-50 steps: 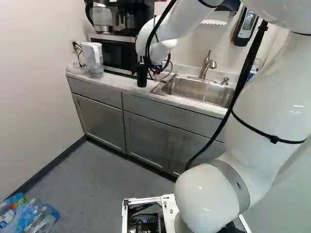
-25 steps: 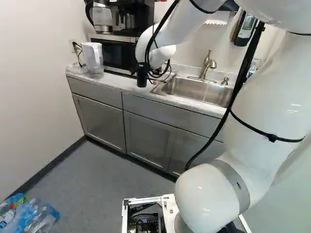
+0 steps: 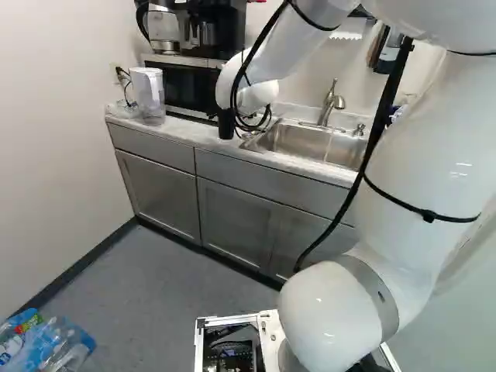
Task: Rinse the cup and place it in the tray
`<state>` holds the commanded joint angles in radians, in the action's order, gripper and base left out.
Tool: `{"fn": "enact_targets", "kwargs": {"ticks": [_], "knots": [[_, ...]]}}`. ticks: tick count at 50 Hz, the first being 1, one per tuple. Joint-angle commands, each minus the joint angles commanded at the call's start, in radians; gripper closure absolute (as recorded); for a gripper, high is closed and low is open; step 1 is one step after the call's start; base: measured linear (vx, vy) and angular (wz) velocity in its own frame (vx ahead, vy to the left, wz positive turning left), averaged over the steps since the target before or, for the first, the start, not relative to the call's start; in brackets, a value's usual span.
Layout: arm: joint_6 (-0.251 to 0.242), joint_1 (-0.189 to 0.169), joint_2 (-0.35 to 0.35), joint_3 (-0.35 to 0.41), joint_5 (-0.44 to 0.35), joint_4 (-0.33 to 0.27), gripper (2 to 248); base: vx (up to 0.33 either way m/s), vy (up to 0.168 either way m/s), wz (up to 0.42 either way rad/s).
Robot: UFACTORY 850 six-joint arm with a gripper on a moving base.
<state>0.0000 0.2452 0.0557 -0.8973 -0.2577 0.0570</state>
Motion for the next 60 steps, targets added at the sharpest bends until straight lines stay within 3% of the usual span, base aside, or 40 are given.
{"fn": "enact_targets", "kwargs": {"ticks": [60], "knots": [[0.000, 0.003, 0.083, 0.048, -0.299, 0.000, 3, 0.000, 0.000, 0.000]]}}
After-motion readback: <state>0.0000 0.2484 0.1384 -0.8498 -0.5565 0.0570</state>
